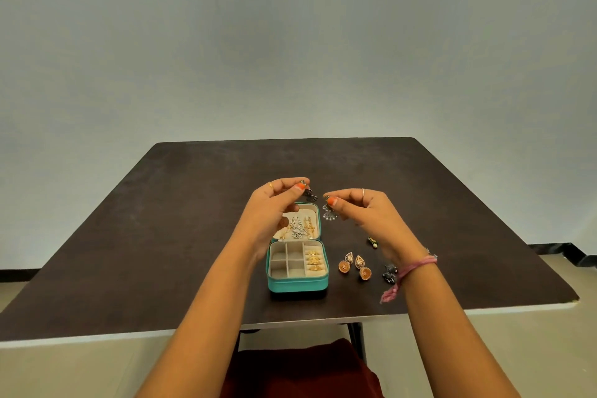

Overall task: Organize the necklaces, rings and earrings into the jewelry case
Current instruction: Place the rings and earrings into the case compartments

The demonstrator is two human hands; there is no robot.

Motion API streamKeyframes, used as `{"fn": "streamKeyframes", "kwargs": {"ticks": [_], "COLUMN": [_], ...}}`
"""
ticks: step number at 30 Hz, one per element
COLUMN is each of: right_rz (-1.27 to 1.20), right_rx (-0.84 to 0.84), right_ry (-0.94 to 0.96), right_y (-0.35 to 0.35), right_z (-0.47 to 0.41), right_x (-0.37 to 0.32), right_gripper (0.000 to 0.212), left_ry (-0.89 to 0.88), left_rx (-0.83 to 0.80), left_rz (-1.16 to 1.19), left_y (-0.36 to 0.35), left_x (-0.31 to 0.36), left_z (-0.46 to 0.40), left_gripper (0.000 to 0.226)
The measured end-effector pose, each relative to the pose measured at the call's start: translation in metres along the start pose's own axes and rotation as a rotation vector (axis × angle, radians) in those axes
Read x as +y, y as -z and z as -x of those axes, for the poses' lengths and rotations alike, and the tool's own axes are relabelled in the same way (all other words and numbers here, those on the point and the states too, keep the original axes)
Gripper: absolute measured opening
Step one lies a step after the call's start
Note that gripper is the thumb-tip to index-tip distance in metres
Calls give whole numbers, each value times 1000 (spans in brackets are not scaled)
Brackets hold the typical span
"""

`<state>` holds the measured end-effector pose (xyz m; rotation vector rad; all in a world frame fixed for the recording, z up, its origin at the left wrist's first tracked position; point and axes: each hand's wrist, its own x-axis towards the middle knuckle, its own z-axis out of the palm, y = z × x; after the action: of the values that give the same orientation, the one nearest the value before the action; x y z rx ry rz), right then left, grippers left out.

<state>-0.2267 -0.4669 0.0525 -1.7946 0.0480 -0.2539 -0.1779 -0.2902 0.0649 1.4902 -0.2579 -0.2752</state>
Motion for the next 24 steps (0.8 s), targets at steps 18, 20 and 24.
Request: {"fn": "streamKeyframes", "kwargs": {"ticks": [18, 20, 24], "right_rz": [-374, -399, -345], "right_rx": [70, 65, 45], "right_ry": [-229, -249, -253], "right_y": [-56, -63, -72], "right_z": [13, 15, 22], "right_x": [5, 9, 19], "right_gripper": [15, 15, 15], "left_ry": [129, 148, 187], "left_rx": [39, 25, 35], "left_rz": [124, 104, 62], "left_y": [37, 43, 54], "left_x": [-30, -33, -37], "left_z": [19, 22, 27], "left_gripper": [20, 18, 14]}}
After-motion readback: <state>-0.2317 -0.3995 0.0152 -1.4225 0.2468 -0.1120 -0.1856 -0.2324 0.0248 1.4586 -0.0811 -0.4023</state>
